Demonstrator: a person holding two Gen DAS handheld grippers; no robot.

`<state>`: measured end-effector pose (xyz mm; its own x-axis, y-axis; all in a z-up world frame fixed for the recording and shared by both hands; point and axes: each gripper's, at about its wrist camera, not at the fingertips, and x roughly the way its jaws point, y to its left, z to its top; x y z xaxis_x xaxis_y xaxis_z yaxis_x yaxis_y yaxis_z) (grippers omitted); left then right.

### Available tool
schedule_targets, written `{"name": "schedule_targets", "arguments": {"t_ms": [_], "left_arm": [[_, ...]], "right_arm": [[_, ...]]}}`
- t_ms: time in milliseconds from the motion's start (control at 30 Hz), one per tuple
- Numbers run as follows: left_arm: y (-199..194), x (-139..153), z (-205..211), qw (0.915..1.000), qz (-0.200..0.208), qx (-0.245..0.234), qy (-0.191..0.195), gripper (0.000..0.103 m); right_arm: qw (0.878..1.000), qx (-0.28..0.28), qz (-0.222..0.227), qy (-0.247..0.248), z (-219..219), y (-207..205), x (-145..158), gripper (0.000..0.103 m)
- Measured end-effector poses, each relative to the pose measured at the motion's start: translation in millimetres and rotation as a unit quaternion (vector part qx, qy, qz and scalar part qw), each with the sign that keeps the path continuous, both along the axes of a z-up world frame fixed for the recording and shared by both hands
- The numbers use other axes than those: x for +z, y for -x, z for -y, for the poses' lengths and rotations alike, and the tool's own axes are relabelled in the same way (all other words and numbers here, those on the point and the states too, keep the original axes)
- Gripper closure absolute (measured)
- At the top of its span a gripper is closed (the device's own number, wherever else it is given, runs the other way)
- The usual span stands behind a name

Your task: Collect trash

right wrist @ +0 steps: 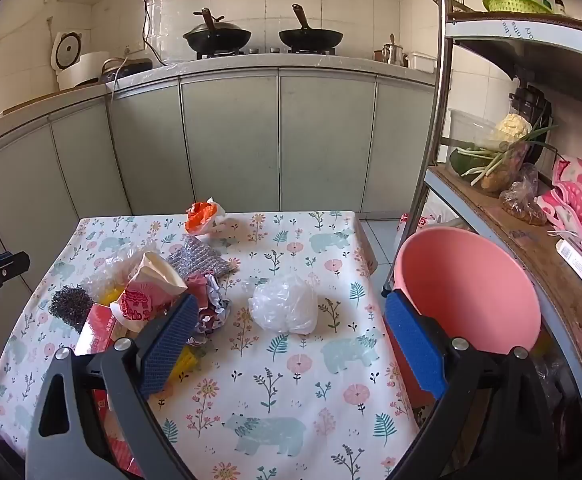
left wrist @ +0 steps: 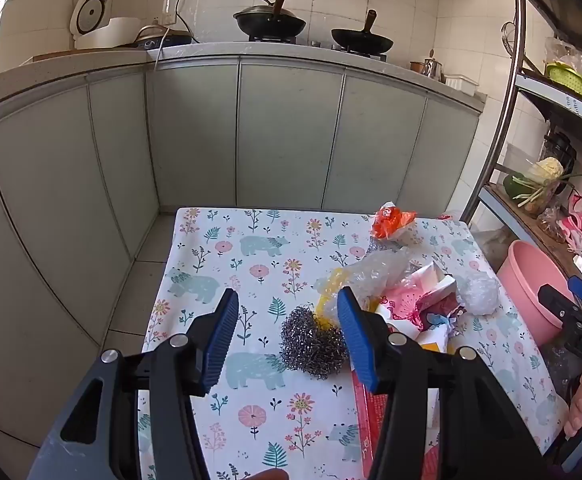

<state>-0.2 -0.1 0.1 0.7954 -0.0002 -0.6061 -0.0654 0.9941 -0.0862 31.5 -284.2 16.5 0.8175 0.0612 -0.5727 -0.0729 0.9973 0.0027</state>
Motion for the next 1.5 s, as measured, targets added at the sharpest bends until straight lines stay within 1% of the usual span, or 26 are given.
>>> {"name": "schedule_targets", "arguments": {"t_ms": [700, 733, 867, 1500], "left_arm": [[-3, -2, 1, 1.0, 0.0, -0.005, 0.001, 0.052], [-1, 8, -1, 1.0, 0.0, -0.005, 0.002, 0.052], [-3, 10, -1, 1.0, 0.0, -0.004, 0.003, 0.052], [0, 8, -1, 1.0, 0.004, -0.004, 0.004, 0.052]], "right_arm": [[1.0, 0.0, -0.003, 0.002, -1, -1, -1, 0.008], [1.0, 0.0, -0.003, 0.002, 0, -2, -1, 0.008], [1.0, 0.0, -0.002, 0.002, -1, -1, -1, 0.008], [1.0, -0.001, -0.002, 0.001, -1, -2, -2, 0.008]]}}
